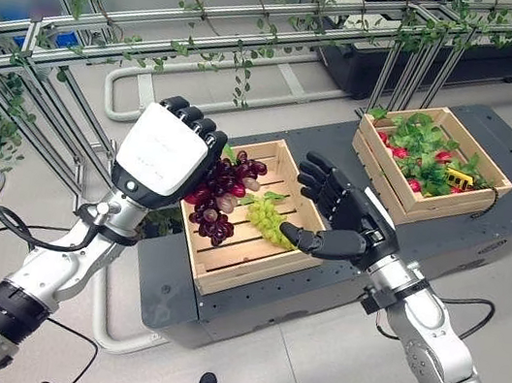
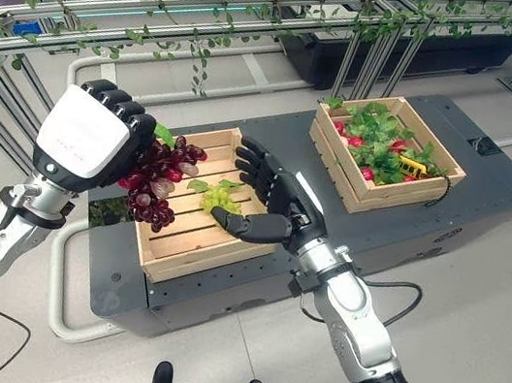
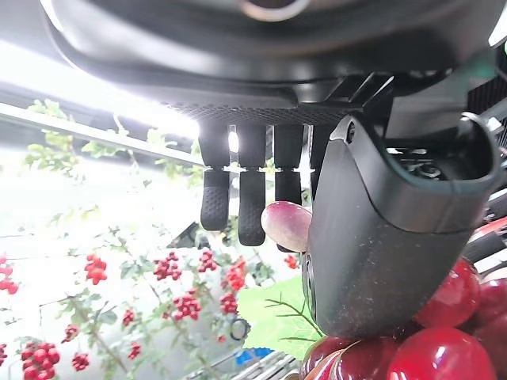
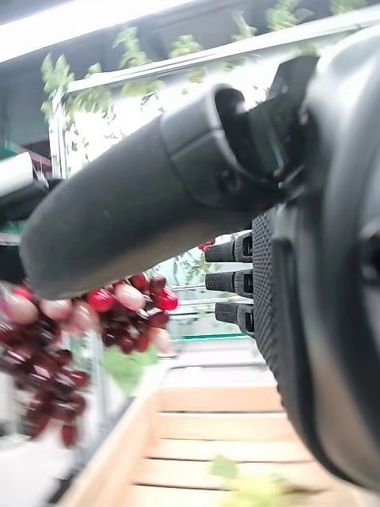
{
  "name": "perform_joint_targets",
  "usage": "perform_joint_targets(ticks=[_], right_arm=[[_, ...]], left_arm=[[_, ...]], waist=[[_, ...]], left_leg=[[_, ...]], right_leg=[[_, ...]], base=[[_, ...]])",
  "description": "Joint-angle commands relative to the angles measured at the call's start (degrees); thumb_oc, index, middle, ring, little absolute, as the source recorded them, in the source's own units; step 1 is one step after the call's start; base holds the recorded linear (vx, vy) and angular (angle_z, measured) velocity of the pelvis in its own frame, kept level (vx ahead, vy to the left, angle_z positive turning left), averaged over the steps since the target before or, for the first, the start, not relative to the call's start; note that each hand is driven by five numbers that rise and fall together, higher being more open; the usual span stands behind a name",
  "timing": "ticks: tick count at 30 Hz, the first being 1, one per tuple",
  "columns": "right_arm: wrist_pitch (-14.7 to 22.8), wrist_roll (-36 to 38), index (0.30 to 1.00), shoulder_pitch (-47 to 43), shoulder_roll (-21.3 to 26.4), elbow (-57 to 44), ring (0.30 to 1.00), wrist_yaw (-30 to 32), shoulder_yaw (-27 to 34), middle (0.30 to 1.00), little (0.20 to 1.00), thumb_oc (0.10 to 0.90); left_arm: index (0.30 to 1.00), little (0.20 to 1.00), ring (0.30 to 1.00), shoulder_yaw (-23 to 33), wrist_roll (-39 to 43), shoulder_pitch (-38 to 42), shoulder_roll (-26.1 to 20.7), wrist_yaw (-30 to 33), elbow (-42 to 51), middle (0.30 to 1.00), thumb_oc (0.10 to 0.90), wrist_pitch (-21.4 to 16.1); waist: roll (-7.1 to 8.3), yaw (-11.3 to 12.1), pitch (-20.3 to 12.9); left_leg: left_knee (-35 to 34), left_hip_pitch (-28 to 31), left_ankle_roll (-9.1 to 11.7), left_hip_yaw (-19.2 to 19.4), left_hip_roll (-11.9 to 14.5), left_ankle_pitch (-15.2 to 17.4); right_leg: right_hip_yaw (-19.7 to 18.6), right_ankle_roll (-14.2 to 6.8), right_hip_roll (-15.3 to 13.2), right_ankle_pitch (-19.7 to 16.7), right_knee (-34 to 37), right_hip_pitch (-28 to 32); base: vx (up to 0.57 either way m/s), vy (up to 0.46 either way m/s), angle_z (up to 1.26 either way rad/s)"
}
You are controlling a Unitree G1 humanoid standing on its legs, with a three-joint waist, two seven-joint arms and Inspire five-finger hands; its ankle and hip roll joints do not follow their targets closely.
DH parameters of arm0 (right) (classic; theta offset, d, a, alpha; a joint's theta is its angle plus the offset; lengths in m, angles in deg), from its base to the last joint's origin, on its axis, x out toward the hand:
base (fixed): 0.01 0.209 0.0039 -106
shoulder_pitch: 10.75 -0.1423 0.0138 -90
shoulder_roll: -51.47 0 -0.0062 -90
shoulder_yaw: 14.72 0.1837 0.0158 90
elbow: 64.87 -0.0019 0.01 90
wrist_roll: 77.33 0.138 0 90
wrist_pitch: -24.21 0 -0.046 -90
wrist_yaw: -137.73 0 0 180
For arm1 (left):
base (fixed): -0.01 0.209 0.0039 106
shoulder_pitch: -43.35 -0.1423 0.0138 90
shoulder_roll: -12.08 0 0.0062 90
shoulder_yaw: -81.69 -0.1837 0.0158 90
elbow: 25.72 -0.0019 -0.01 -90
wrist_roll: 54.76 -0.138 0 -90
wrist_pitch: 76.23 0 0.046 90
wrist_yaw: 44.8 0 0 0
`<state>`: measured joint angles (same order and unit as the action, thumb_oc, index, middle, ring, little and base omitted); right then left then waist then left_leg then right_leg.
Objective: Pick up the fruits from the basket on one side to the basket on the other side
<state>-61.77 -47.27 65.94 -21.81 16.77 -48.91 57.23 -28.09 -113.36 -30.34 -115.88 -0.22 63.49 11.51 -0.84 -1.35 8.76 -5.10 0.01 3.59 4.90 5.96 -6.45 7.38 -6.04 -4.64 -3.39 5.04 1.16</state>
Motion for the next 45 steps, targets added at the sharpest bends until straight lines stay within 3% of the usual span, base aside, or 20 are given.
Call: perform_joint_targets(ticks=[1, 5, 9, 10, 15, 16, 22, 24, 30, 37, 42, 43, 45], right_arm=[[7.6, 2.1, 0.900, -6.0, 0.5, -3.1, 0.900, 2.7, -1.0, 0.900, 0.900, 0.800], [-0.9, 14.3, 0.900, -4.9, -1.4, -2.3, 0.900, 0.5, -1.7, 0.900, 0.900, 0.800], [-6.0, 22.2, 0.900, -3.2, -3.3, -1.2, 0.900, -2.4, -3.7, 0.900, 0.900, 0.800], [-5.4, 22.0, 0.900, -3.1, -3.6, -0.9, 0.900, -2.2, -4.3, 0.900, 0.900, 0.800], [1.8, 4.7, 0.900, -6.1, -3.2, -0.6, 0.900, 4.0, -6.0, 0.900, 0.900, 0.800], [4.1, -3.6, 0.900, -7.0, -2.4, -0.7, 0.900, 5.7, -5.9, 0.900, 0.900, 0.800], [5.5, -13.8, 0.900, -9.8, 1.7, -2.3, 0.900, 8.8, -6.1, 0.900, 0.900, 0.800], [5.3, -13.2, 0.900, -10.4, 2.4, -2.5, 0.900, 9.1, -6.3, 0.900, 0.900, 0.800], [3.5, -2.2, 0.900, -10.6, 1.4, -3.0, 0.900, 6.9, -7.3, 0.900, 0.900, 0.800], [-0.7, 18.7, 0.900, -8.4, -3.4, -2.9, 0.900, 0.0, -8.4, 0.900, 0.900, 0.800], [2.4, 17.9, 0.900, -8.1, -5.3, -3.1, 0.900, 0.4, -8.9, 0.900, 0.900, 0.800], [4.0, 14.0, 0.900, -8.5, -5.5, -3.1, 0.900, 1.6, -8.7, 0.900, 0.900, 0.800], [3.9, 15.4, 0.900, -8.8, -5.7, -3.6, 0.900, 2.1, -8.4, 0.900, 0.900, 0.800]], left_arm=[[0.300, 0.300, 0.300, 4.2, 3.7, 9.9, 2.3, 2.4, 2.4, 0.300, 0.400, 0.5], [0.300, 0.300, 0.300, 5.1, 2.5, 9.4, 3.6, 2.3, 4.4, 0.300, 0.400, -0.7], [0.300, 0.300, 0.300, 5.4, 2.7, 9.0, 3.7, 2.4, 5.9, 0.300, 0.400, -0.9], [0.300, 0.300, 0.300, 5.3, 3.0, 9.2, 3.5, 2.4, 6.1, 0.300, 0.400, -1.0], [0.300, 0.300, 0.300, 3.9, 4.1, 11.2, 3.3, 1.1, 7.3, 0.300, 0.400, -0.3], [0.300, 0.300, 0.300, 3.9, 4.2, 11.4, 3.5, 1.1, 7.2, 0.300, 0.400, -0.5], [0.300, 0.300, 0.300, 4.9, 4.3, 11.9, 4.2, -0.7, 9.5, 0.300, 0.400, -1.3], [0.300, 0.300, 0.300, 5.2, 4.3, 12.0, 4.4, -1.1, 10.0, 0.300, 0.400, -1.5], [0.300, 0.300, 0.300, 5.6, 3.7, 11.9, 5.4, -1.7, 11.5, 0.300, 0.400, -2.2], [0.300, 0.300, 0.300, 5.5, 3.0, 11.4, 5.9, -0.9, 11.6, 0.300, 0.400, -2.6], [0.300, 0.300, 0.300, 4.9, 3.2, 11.8, 5.9, -0.8, 11.3, 0.300, 0.400, -2.3], [0.300, 0.300, 0.300, 4.7, 3.6, 12.1, 5.6, -0.9, 11.2, 0.300, 0.400, -2.2], [0.300, 0.300, 0.300, 4.6, 3.9, 12.5, 5.6, -1.3, 11.4, 0.300, 0.400, -1.9]], waist=[[0.71, 0.2, -9.7], [0.89, 0.2, -10.0], [1.12, 0.2, -10.2], [1.19, 0.2, -10.3], [1.13, 0.5, -10.7], [1.05, 0.5, -10.8], [1.03, 0.7, -11.2], [1.03, 0.7, -11.3], [1.18, 0.8, -11.5], [1.33, 1.0, -11.5], [1.36, 1.1, -11.7], [1.37, 1.0, -11.8], [1.31, 1.0, -11.8]], left_leg=[[0.1, 1.1, -0.9, -1.3, -0.9, 3.3], [0.1, 1.1, -0.8, -1.3, -0.8, 3.3], [0.1, 1.1, -0.7, -1.1, -0.7, 3.1], [0.1, 1.0, -0.7, -1.1, -0.7, 3.1], [0.1, 0.9, -0.8, -1.3, -0.8, 3.1], [0.1, 0.9, -0.8, -1.3, -0.8, 3.2], [0.1, 1.1, -0.8, -1.6, -0.8, 3.5], [0.1, 1.1, -0.8, -1.5, -0.8, 3.5], [0.1, 1.2, -0.7, -1.5, -0.8, 3.5], [0.1, 1.1, -0.7, -1.5, -0.7, 3.5], [0.1, 1.0, -0.8, -1.5, -0.6, 3.4], [0.1, 1.0, -0.8, -1.5, -0.6, 3.4], [0.1, 1.0, -0.8, -1.4, -0.6, 3.4]], right_leg=[[-0.8, 0.1, -2.0, -1.6, 0.0, -1.3], [-0.9, 0.1, -2.1, -1.7, 0.0, -1.3], [-0.7, 0.0, -2.2, -1.9, 0.0, -1.3], [-0.6, 0.0, -2.2, -1.9, 0.0, -1.4], [-0.8, 0.0, -2.1, -2.0, 0.0, -1.6], [-0.9, 0.0, -2.1, -2.0, 0.0, -1.6], [-1.2, -0.2, -2.1, -1.9, 0.0, -1.5], [-1.3, -0.3, -2.1, -1.9, 0.0, -1.5], [-1.4, -0.3, -2.2, -2.0, 0.0, -1.5], [-1.1, -0.3, -2.3, -2.0, 0.0, -1.5], [-1.2, -0.2, -2.3, -2.0, 0.0, -1.6], [-1.2, -0.3, -2.4, -2.0, 0.0, -1.6], [-1.3, -0.3, -2.3, -2.1, 0.0, -1.7]], base=[[0.00, 0.000, 0.00], [0.00, 0.000, 0.00], [0.00, 0.000, 0.00], [0.00, 0.000, 0.00], [0.00, 0.000, 0.00], [0.00, 0.000, 0.00], [0.00, 0.000, 0.00], [0.00, 0.000, 0.00], [0.00, 0.000, 0.00], [0.00, 0.000, 0.00], [0.00, 0.000, 0.00], [0.00, 0.000, 0.00], [0.00, 0.000, 0.00]])
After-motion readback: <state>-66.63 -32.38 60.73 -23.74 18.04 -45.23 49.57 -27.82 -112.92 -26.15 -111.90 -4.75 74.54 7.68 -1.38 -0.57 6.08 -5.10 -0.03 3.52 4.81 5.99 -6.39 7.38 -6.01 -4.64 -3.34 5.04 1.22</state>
